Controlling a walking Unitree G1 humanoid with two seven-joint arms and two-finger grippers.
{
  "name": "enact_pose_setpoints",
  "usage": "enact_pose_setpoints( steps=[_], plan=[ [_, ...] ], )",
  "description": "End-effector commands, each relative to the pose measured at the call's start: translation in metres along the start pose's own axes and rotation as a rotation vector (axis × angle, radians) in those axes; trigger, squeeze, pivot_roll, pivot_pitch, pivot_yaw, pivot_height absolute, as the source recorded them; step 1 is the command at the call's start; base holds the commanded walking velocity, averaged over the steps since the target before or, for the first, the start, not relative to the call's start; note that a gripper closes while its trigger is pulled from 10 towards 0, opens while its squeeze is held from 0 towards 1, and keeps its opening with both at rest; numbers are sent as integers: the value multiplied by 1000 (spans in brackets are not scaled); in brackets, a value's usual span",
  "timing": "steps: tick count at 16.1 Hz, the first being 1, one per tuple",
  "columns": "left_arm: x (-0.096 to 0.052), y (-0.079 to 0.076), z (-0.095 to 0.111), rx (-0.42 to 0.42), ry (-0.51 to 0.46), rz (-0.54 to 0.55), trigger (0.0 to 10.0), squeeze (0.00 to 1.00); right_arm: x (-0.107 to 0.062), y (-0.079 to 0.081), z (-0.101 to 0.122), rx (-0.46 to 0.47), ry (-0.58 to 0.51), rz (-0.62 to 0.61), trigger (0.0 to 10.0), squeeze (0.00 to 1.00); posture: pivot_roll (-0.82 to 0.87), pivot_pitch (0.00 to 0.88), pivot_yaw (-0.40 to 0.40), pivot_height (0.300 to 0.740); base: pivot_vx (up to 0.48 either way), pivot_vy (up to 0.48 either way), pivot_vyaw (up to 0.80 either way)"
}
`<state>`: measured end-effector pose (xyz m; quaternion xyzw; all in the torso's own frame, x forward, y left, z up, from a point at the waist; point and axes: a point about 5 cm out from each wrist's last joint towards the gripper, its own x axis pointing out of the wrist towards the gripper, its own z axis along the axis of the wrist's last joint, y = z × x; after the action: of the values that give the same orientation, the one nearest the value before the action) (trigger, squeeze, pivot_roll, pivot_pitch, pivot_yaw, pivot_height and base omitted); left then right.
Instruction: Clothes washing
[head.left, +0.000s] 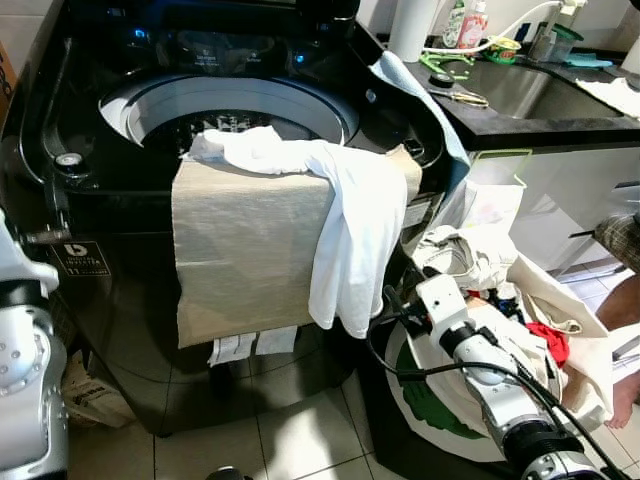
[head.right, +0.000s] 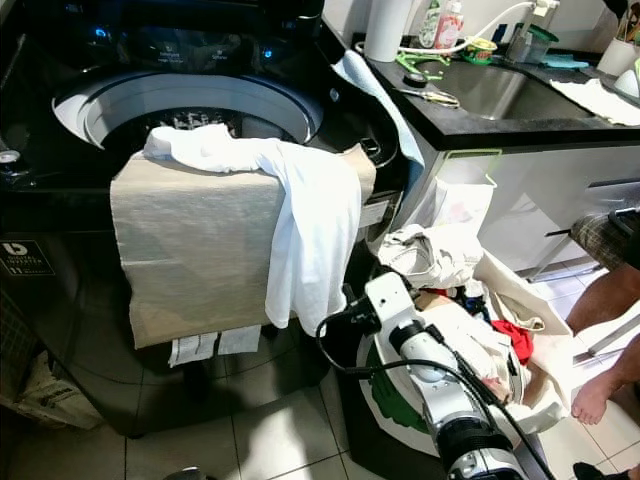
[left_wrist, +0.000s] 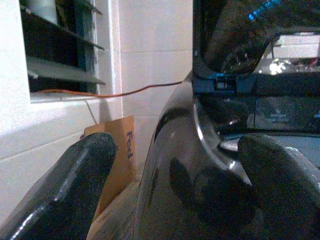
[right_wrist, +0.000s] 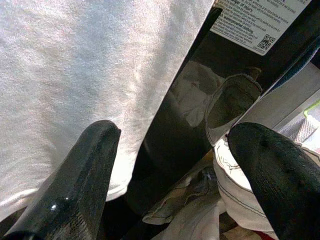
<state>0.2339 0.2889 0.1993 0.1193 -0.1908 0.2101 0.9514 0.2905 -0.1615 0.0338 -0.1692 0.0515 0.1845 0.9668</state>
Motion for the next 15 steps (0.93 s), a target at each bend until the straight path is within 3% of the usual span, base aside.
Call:
enact_pose_setpoints(
  steps=[1, 7, 12, 15],
  plan=[
    [-2, 2, -2, 1, 9, 11, 10000, 0, -1, -6, 0, -18, -5, -4, 10000, 0, 131, 0, -108, 740, 0, 0, 0],
    [-36, -3, -29, 50, 140, -61, 10000, 0, -1, -11, -1, 15, 9, -45, 10000, 0, 131, 0, -99, 740, 0, 0, 0],
    [-53, -2, -44, 80, 209, -107, 10000, 0, 3, -17, 2, 40, 7, -79, 10000, 0, 132, 0, -90, 740, 0, 0, 0],
    [-65, -18, -48, 66, 234, -178, 10000, 0, 7, -18, 1, 74, 24, -104, 10000, 0, 135, 0, -80, 740, 0, 0, 0]
  ],
)
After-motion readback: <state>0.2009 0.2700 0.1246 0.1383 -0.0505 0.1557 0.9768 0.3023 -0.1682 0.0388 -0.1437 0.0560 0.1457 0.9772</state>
